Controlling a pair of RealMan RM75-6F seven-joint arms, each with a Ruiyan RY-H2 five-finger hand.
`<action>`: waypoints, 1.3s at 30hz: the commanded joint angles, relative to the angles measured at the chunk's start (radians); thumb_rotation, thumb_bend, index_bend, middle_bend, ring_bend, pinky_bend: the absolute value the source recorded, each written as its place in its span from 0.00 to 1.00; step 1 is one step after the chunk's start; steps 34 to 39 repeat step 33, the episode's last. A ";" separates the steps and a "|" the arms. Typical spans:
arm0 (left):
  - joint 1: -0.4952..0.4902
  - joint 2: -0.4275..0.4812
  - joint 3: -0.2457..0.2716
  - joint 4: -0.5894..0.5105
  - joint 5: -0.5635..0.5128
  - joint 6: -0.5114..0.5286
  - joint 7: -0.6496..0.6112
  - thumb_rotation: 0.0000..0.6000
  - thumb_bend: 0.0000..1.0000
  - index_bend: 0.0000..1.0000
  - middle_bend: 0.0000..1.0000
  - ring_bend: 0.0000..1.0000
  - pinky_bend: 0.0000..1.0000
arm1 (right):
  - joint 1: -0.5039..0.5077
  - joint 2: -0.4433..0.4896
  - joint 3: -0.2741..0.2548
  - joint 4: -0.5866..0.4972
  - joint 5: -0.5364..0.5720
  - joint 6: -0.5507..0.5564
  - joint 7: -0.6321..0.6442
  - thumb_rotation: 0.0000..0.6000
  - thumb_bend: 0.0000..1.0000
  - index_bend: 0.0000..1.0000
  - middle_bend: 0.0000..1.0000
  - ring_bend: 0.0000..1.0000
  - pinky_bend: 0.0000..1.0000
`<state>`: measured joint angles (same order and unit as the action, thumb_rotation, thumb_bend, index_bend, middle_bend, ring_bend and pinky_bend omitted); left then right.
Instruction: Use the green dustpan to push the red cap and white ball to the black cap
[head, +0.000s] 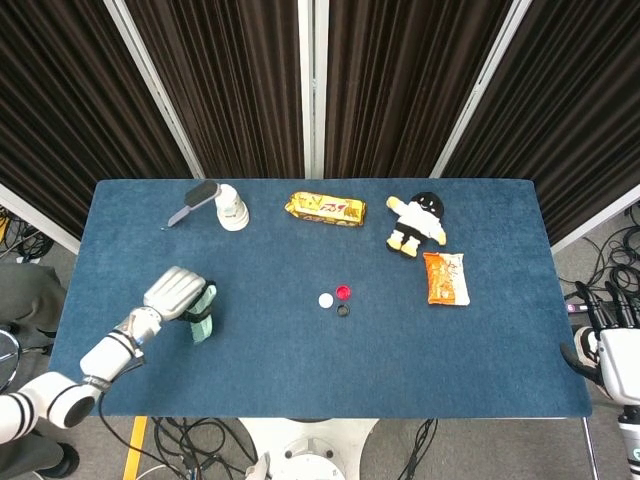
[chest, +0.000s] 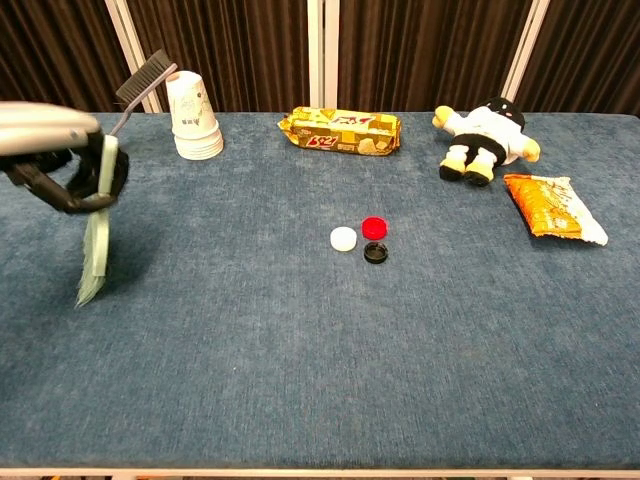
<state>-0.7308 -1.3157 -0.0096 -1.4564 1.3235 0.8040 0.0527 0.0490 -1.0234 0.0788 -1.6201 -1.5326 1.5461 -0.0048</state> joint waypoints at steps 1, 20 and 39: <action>-0.024 -0.038 -0.011 0.001 -0.041 -0.029 0.041 0.88 0.26 0.26 0.44 0.39 0.62 | -0.005 0.004 0.000 -0.004 0.004 0.006 -0.002 1.00 0.15 0.04 0.22 0.01 0.12; 0.262 0.132 -0.088 -0.052 -0.103 0.419 -0.117 1.00 0.16 0.16 0.22 0.14 0.29 | 0.015 0.013 0.010 0.022 0.022 -0.034 0.054 1.00 0.15 0.04 0.22 0.01 0.12; 0.592 0.180 0.022 -0.095 -0.120 0.793 0.110 1.00 0.16 0.20 0.22 0.14 0.26 | 0.053 -0.023 -0.006 0.037 -0.025 -0.072 0.083 1.00 0.15 0.04 0.20 0.01 0.13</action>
